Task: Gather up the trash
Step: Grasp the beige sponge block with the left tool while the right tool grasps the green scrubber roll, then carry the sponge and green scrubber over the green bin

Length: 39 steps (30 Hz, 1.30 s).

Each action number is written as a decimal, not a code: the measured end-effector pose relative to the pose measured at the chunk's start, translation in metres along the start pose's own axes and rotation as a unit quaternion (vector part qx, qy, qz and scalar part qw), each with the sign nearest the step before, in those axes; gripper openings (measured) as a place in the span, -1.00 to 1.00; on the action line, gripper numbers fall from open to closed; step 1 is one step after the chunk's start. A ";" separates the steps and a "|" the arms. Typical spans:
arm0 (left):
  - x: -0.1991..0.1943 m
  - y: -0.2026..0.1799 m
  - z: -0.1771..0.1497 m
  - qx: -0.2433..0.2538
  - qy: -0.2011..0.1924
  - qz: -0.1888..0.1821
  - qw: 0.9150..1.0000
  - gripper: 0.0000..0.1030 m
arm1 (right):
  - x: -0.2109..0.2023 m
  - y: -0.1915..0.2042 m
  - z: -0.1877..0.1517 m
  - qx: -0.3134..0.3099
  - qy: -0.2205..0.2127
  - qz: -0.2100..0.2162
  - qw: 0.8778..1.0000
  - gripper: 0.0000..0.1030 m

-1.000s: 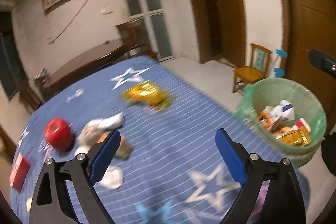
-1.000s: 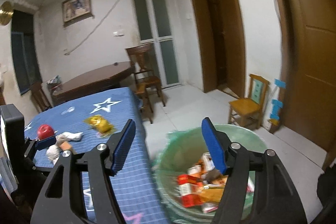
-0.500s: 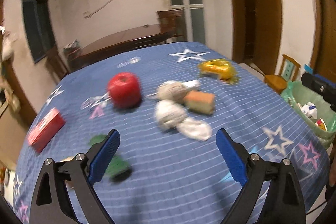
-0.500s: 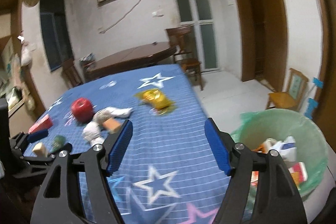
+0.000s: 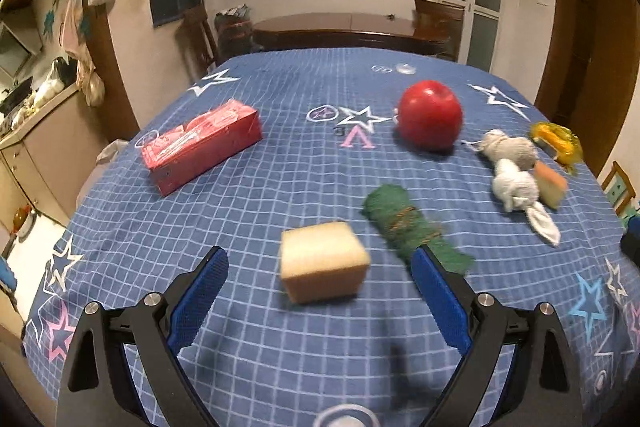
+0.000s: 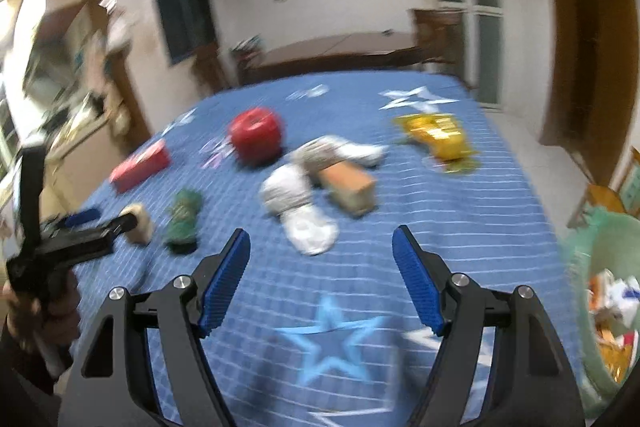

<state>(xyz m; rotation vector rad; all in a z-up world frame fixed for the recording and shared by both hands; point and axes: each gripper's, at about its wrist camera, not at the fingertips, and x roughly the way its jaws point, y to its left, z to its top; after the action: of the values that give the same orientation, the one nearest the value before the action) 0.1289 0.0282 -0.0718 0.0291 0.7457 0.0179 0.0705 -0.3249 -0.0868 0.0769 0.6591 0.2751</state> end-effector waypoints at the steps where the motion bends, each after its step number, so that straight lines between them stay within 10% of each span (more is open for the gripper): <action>1: 0.003 0.001 0.000 0.003 0.003 0.004 1.000 0.80 | 0.007 0.010 0.000 -0.011 0.012 0.016 1.000 0.37; 8: 0.021 0.009 0.002 -0.001 0.032 -0.018 0.999 0.46 | 0.034 0.048 -0.001 -0.043 0.045 0.047 0.997 0.37; 12: 0.022 0.008 -0.001 -0.010 0.036 -0.038 0.999 -0.07 | 0.045 0.061 0.004 -0.066 0.055 0.067 0.994 0.35; 24: -0.028 0.051 0.000 -0.040 -0.026 0.049 0.998 -0.09 | 0.108 0.120 0.028 -0.152 0.103 0.106 0.977 -0.01; 32: -0.034 0.063 0.000 -0.045 -0.024 0.057 0.997 -0.09 | 0.131 0.120 0.030 -0.151 0.128 0.094 0.976 -0.55; 39: -0.040 0.047 0.006 -0.033 -0.036 0.049 0.998 -0.08 | 0.109 0.105 0.026 -0.115 0.109 0.102 0.982 -0.64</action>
<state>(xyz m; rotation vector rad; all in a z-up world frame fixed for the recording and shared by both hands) 0.1035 0.0735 -0.0385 0.0040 0.6700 0.1333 0.1449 -0.1935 -0.1143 -0.1090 0.8340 0.5615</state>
